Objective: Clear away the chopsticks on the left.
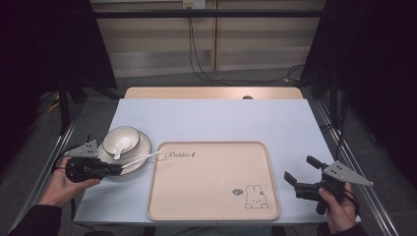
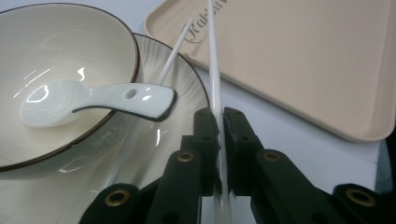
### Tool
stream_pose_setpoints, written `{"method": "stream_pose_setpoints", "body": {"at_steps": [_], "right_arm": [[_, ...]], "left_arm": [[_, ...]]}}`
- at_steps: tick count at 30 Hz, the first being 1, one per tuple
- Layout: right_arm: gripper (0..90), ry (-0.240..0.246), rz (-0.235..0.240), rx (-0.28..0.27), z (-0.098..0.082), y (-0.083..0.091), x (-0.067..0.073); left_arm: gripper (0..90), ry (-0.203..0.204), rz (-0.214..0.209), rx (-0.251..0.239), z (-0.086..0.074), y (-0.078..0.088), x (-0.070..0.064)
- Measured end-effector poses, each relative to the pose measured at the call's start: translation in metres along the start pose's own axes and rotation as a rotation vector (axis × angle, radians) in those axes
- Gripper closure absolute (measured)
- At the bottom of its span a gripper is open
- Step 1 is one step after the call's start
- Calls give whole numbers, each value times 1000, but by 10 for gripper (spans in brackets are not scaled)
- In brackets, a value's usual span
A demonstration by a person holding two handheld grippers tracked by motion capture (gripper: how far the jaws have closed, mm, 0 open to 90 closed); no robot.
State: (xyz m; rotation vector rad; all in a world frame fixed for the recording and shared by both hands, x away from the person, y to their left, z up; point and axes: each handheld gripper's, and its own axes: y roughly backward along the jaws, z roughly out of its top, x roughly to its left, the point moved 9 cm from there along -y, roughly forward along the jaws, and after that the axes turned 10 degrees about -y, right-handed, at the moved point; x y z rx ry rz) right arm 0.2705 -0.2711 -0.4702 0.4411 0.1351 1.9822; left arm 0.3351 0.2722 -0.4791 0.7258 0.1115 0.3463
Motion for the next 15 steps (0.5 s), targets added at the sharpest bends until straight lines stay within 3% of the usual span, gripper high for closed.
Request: {"method": "stream_pose_setpoints", "body": {"at_steps": [4,11,15], "right_arm": [[12,-2,1,-1,0,0,0],[12,1,3,1,0,0,0],[12,4,6,0,0,0,1]], "left_arm": [[844,31,13,-40,4,5,-8],[844,92,23,-59,12,7,-28],[844,121,54,-57,15,5,-38]]}}
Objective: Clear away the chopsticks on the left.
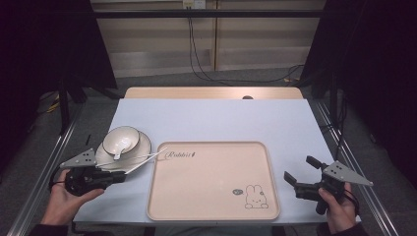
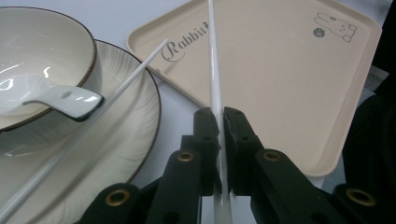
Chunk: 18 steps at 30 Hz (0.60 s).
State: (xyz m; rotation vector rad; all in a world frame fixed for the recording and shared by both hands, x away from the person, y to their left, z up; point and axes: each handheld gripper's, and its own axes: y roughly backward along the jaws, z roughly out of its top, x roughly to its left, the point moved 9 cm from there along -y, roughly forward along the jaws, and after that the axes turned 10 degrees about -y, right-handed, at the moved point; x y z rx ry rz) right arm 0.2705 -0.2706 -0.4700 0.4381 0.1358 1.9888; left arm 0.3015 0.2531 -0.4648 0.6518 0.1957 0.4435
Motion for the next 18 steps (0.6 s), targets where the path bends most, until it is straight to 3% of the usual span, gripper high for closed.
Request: {"method": "stream_pose_setpoints", "body": {"at_steps": [1,6,7,8,9,10,12,16,17,18], "right_arm": [[12,-1,0,-2,0,0,0],[12,1,2,0,0,0,0],[12,1,2,0,0,0,1],[12,1,2,0,0,0,1],[12,5,3,0,0,0,1],[12,4,3,1,0,-1,1],[12,5,4,0,0,-1,1],[12,5,5,1,0,-1,1],[12,7,7,1,0,-2,1],[12,7,7,1,0,-2,1]], "left_arm": [[844,25,13,-23,3,0,-5],[844,64,63,-30,8,-2,-17],[844,98,74,-23,9,-5,-22],[844,98,74,-23,9,-5,-22],[844,133,103,-28,11,-6,-25],[844,133,103,-28,11,-6,-25],[844,179,113,-34,12,-9,-29],[844,200,147,-15,12,-18,-36],[844,235,161,-22,14,-22,-39],[844,235,161,-22,14,-22,-39]]}}
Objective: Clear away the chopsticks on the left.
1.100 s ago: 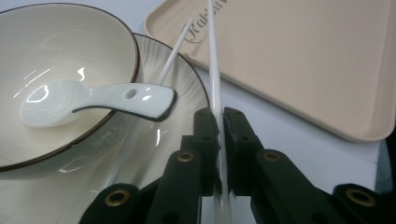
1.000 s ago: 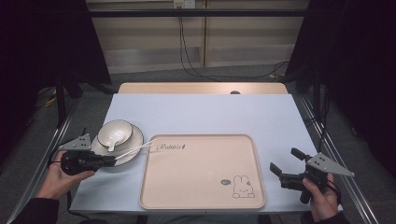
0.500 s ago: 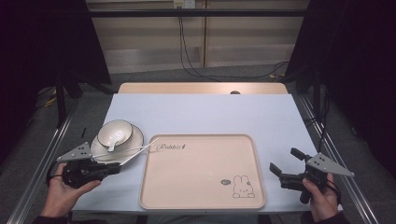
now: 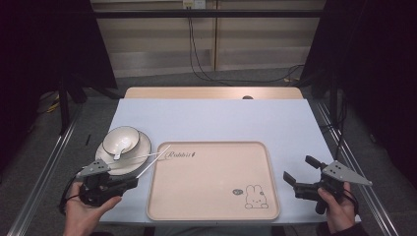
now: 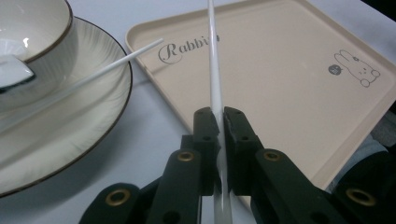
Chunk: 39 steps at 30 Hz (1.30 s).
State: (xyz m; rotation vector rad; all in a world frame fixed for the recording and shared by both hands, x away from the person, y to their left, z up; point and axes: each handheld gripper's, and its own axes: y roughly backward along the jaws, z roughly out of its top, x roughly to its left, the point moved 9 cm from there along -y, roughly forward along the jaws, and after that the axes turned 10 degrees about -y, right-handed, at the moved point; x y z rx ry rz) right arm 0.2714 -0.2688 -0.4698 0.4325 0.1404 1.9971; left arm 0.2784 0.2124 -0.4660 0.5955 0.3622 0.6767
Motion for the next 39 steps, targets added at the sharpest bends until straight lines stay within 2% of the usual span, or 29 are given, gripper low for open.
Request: {"method": "stream_pose_setpoints", "body": {"at_steps": [1,2,3,5,6,7,8,10,12,15,17,19,22,23,26,33,35,39], "right_arm": [[12,-3,-1,0,0,0,0],[12,-3,-1,0,0,0,0],[12,-3,2,1,0,0,0],[12,-3,3,1,0,-1,1],[12,-3,3,1,0,-1,1],[12,-1,4,1,0,-1,1],[12,-1,4,1,0,-1,1],[12,0,5,1,0,-1,1],[12,1,8,3,0,-1,2],[12,0,9,4,0,-2,1],[12,-5,12,11,-1,-1,2],[12,-1,12,9,-1,-1,2],[12,-1,9,8,-1,-1,2],[12,0,12,10,-1,-1,2],[12,-1,14,11,-1,-2,2],[12,2,14,11,-1,-2,2],[12,3,14,11,-1,-2,2],[12,2,13,10,-1,-2,2]], "left_arm": [[844,25,24,3,1,-2,-5],[844,25,24,3,1,-2,-5],[844,61,43,7,2,-5,-10],[844,104,52,-8,5,-12,-15],[844,104,52,-8,5,-12,-15],[844,133,84,-7,6,-18,-14],[844,133,84,-7,6,-18,-14],[844,176,107,-11,7,-27,-14],[844,157,122,21,6,-35,-13],[844,188,130,18,7,-44,-14],[844,195,146,23,8,-49,-14],[845,219,167,22,9,-55,-13],[844,247,178,46,5,-64,-11],[845,254,201,54,3,-69,-11],[844,269,191,70,1,-75,-11],[844,286,223,118,-6,-89,-8],[844,294,220,113,-5,-90,-8],[843,298,220,139,-7,-97,-10]]}}
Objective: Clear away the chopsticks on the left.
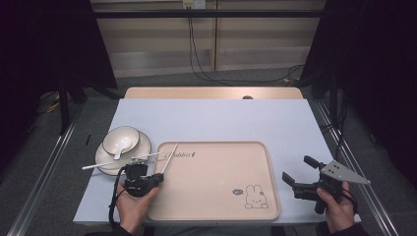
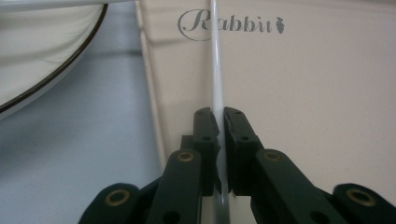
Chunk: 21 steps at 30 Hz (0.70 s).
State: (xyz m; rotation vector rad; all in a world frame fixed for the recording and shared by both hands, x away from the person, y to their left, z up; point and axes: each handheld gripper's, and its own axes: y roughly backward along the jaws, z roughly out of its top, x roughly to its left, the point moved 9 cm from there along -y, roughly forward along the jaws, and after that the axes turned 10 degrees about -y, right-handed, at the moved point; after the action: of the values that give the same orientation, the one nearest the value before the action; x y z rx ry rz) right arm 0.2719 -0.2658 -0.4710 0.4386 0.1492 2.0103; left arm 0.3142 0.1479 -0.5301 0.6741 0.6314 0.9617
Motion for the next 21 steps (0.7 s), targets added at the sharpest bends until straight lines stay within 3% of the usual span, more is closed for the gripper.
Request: {"method": "stream_pose_setpoints", "body": {"at_steps": [15,18,19,21], "right_arm": [[12,-1,2,2,0,0,1],[12,0,2,3,0,0,0],[12,-1,2,2,0,0,1],[12,-3,4,5,-1,0,1]], "left_arm": [[836,-4,-11,16,0,-5,-5],[791,0,-21,19,0,-5,-6],[793,-24,-14,30,-1,-4,-5],[788,-19,-24,24,0,-5,-6]]}}
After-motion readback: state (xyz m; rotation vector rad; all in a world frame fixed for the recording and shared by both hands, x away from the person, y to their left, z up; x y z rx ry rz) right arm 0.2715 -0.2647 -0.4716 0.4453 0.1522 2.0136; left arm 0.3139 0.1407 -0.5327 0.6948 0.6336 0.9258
